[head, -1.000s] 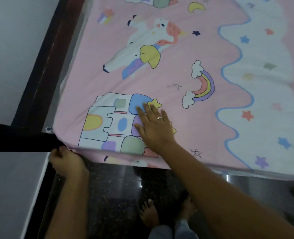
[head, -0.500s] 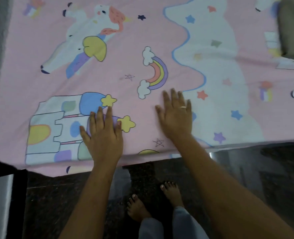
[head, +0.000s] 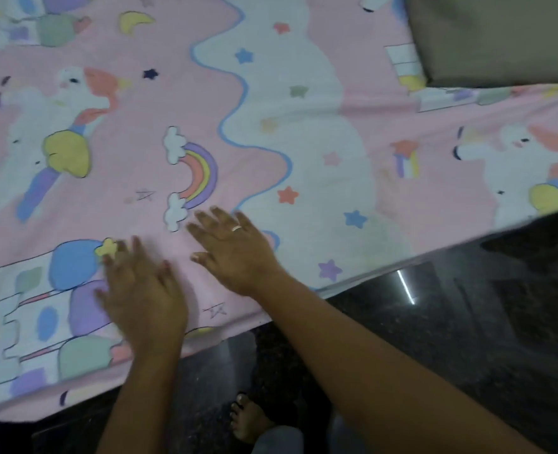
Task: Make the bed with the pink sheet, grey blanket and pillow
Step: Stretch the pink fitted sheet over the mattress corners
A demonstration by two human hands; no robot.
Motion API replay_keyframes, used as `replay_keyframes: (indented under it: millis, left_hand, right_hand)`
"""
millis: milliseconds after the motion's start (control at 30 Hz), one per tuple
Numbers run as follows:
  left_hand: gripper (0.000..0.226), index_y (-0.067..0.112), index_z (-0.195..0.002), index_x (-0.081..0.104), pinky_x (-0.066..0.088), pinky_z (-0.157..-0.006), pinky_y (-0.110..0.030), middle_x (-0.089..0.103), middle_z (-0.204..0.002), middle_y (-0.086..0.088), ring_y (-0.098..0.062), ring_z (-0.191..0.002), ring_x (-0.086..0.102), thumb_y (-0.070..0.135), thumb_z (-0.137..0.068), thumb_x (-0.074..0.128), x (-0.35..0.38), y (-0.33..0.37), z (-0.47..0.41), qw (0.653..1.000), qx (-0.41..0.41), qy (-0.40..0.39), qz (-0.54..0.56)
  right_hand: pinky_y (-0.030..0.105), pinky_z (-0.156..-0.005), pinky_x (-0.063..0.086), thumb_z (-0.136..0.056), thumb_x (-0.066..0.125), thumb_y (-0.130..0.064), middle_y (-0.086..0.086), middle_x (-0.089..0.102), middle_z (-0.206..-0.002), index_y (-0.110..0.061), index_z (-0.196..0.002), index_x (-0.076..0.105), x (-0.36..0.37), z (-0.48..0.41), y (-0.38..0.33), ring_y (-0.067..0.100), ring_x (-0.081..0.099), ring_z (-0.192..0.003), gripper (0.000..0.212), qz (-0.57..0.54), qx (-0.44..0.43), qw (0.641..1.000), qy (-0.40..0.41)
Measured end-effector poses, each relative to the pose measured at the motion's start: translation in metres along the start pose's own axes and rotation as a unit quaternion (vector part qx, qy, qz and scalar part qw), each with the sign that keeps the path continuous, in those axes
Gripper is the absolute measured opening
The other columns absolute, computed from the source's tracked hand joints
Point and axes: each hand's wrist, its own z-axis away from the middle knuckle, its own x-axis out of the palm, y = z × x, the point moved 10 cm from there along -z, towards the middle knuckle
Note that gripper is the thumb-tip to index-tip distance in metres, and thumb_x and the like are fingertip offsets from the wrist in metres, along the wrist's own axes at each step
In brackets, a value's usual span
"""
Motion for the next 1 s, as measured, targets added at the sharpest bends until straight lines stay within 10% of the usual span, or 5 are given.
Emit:
replay_keyframes:
  millis: [167,400,500,700,1000]
  left_hand:
    - [0.063,0.023,-0.145,0.034,0.021,-0.105,-0.063,0.032,-0.152,-0.01,-0.031,-0.141,0.026,0.049,-0.09,0.019,0.072,0.157,0.033,0.979,0.159,-0.127,-0.022]
    - [0.066,0.03,-0.15,0.019,0.009,-0.113,-0.056,0.016,-0.158,-0.002,-0.023,-0.146,0.01,0.053,-0.089,0.006,0.107,0.28,0.059,0.949,0.261,-0.175,-0.017]
    - [0.052,0.033,-0.15,0.009,0.002,-0.114,-0.053,0.005,-0.16,0.002,-0.019,-0.146,-0.002,0.045,-0.1,0.016,0.125,0.331,0.06,0.944,0.262,-0.202,-0.015]
    - [0.051,0.033,-0.15,0.012,0.004,-0.113,-0.053,0.005,-0.159,0.003,-0.02,-0.146,0.0,0.038,-0.101,0.025,0.147,0.411,0.062,0.949,0.258,-0.18,-0.013]
    - [0.056,0.028,-0.151,0.004,0.004,-0.114,-0.053,0.001,-0.16,0.002,-0.021,-0.147,-0.003,0.043,-0.1,0.02,0.167,0.483,0.088,0.934,0.277,-0.222,-0.044]
  right_hand:
    - [0.048,-0.1,0.04,-0.091,0.029,-0.053,0.005,0.053,-0.138,-0.026,-0.134,0.053,-0.035,0.08,0.195,0.028,0.052,-0.126,0.057,0.072,0.133,0.988,0.042]
    - [0.055,-0.113,0.018,-0.098,0.016,-0.052,0.013,0.024,-0.156,-0.021,-0.149,0.028,-0.113,0.237,0.444,0.035,0.021,-0.143,0.061,0.068,0.486,0.867,0.083]
    - [0.062,-0.101,0.037,-0.1,0.014,-0.048,0.02,0.045,-0.143,-0.008,-0.138,0.047,-0.116,0.203,0.424,0.04,0.044,-0.13,0.065,0.1,0.419,0.894,0.127]
    - [0.049,-0.109,0.029,-0.093,0.026,-0.05,-0.001,0.047,-0.144,-0.027,-0.14,0.046,-0.094,0.161,0.368,0.023,0.044,-0.133,0.056,0.049,0.2,0.975,0.087]
    - [0.054,-0.113,0.013,-0.099,0.023,-0.049,0.007,0.021,-0.157,-0.026,-0.15,0.024,-0.157,0.29,0.595,0.03,0.018,-0.144,0.056,0.062,0.485,0.868,0.088]
